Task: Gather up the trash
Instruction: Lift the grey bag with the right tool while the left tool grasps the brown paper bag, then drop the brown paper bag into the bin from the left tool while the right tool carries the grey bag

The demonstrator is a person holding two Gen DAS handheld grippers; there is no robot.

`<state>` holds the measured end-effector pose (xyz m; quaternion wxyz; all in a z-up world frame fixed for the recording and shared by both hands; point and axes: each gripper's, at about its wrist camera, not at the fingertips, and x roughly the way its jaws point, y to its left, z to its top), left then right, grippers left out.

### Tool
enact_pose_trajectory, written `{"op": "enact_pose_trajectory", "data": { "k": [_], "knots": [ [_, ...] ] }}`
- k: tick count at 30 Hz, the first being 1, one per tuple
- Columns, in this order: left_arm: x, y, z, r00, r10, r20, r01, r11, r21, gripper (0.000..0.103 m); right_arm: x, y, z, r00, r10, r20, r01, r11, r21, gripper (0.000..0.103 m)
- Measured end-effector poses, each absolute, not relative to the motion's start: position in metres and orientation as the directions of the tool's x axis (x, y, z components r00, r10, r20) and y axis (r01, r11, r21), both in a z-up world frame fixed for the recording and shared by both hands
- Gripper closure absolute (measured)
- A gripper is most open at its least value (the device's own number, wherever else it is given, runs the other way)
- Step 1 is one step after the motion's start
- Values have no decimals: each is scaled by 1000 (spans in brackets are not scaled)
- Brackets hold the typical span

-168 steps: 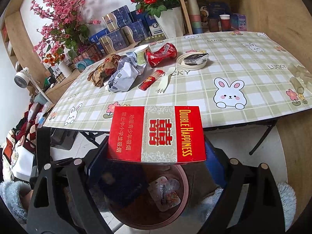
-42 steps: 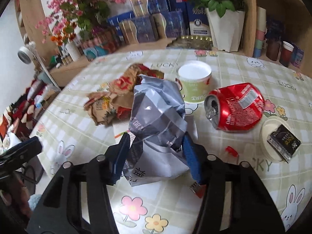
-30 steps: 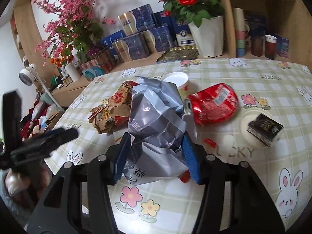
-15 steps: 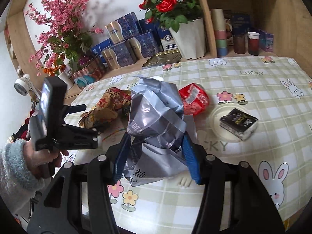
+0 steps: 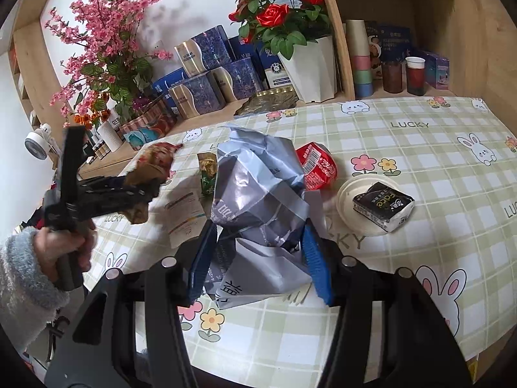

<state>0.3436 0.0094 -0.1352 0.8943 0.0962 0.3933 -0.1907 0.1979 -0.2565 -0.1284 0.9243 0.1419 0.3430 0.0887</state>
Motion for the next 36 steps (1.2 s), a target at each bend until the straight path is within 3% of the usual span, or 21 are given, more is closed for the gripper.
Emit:
{"op": "enact_pose_trajectory", "data": {
  "k": [6,14,23,36],
  "knots": [
    [302,30,-89,619,-380,-687,404,905,-136,41,186,-253,-118,760,277,-589,-87,940,330,48],
    [231,28,-66,569,-529,-630,428,844,-323,41,155,-249,-104,765,287,-577,-117,942,314,48],
    [152,5,-84,480,-593,-646,475,795,-377,41,101,-258,-102,766,276,-580,-116,948,297,48],
    [72,-40,-163,265,-597,-757,588,723,-364,41,45,-278,-126,753,248,-609,-68,950,304,48]
  ]
}}
